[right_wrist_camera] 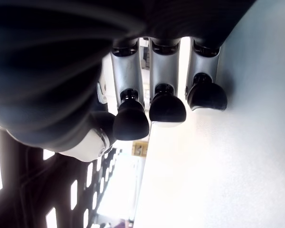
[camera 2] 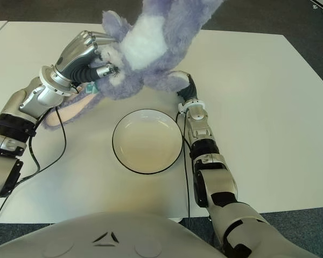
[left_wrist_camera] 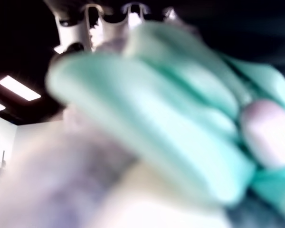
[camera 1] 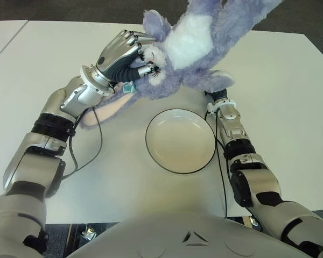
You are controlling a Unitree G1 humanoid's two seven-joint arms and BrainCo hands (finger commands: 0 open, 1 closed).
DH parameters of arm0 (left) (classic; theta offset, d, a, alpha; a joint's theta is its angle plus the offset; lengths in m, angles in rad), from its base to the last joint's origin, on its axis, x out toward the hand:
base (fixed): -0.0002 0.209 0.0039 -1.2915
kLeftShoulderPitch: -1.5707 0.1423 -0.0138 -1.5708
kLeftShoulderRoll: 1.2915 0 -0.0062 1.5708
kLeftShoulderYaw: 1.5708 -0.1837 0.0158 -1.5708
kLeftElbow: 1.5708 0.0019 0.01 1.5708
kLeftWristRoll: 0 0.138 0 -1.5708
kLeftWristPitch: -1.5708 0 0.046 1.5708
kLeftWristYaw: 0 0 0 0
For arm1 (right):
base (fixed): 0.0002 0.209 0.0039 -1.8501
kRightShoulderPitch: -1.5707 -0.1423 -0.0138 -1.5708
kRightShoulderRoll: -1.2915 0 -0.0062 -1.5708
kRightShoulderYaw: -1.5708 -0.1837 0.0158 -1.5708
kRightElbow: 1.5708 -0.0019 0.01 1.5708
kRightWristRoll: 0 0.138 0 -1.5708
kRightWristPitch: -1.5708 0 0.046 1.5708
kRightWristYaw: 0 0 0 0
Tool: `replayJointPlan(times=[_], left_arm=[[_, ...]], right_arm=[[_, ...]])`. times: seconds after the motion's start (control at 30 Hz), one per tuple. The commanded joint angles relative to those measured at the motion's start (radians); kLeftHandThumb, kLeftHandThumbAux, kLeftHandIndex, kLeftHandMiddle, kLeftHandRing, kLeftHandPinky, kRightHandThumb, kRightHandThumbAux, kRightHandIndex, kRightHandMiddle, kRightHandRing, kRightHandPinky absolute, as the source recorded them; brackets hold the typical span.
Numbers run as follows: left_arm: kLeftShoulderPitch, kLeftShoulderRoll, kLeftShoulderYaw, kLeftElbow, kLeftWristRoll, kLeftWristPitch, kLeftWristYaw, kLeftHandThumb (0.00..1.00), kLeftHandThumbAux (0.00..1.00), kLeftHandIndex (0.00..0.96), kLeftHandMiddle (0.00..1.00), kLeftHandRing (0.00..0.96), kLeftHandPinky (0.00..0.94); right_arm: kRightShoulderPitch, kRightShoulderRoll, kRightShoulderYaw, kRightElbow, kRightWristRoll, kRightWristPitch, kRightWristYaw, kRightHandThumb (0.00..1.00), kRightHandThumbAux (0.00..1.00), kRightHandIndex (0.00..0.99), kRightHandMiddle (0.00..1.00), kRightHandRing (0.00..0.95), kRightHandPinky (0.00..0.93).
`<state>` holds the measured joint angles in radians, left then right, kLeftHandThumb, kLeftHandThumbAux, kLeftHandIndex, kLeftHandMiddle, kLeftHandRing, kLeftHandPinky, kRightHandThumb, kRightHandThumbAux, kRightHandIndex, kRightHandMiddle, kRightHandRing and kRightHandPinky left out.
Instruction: Put the doll into the plate.
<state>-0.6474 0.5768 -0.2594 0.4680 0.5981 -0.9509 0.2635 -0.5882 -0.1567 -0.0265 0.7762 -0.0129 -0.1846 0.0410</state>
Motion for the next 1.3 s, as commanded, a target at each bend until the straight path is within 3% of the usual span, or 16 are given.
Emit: replayJointPlan(times=[0.03,0.3,0.47,0.8,1.07,1.3], left_arm=[[0.007,0.008,-0.03,-0.034,0.025,-0.03,-0.075,1.0,0.622,0.794,0.468,0.514,0.826],[-0.001,0.014,-0.065,-0.055,0.027,-0.072,-0.194,1.0,0.624,0.804,0.465,0.509,0.846],[-0.007,0.022,-0.07,-0.079,0.127,-0.1,-0.181,1.0,0.624,0.805,0.464,0.508,0.84],[0.01,0.022,-0.1,-0.113,0.283,-0.091,-0.14,1.0,0.624,0.802,0.464,0.509,0.832],[-0.025,0.031,-0.154,-0.049,0.248,-0.153,-0.206,1.0,0.625,0.799,0.462,0.509,0.837],[-0.011,0.039,-0.178,-0.047,0.24,-0.159,-0.242,1.0,0.625,0.798,0.463,0.508,0.838]], right_arm=[[0.046,0.013,0.003,0.056,-0.009,0.043,0.002,0.706,0.721,0.44,0.836,0.831,0.823],[0.042,0.014,0.005,0.067,-0.009,0.032,0.004,0.706,0.722,0.44,0.83,0.826,0.818],[0.041,0.014,0.008,0.067,-0.013,0.029,-0.001,0.706,0.722,0.44,0.84,0.833,0.833],[0.04,0.013,0.015,0.063,-0.019,0.033,-0.004,0.706,0.721,0.44,0.843,0.834,0.827],[0.043,0.014,0.01,0.057,-0.009,0.037,0.01,0.706,0.721,0.44,0.844,0.837,0.836],[0.043,0.015,0.007,0.051,-0.007,0.045,0.009,0.705,0.722,0.44,0.857,0.851,0.855]])
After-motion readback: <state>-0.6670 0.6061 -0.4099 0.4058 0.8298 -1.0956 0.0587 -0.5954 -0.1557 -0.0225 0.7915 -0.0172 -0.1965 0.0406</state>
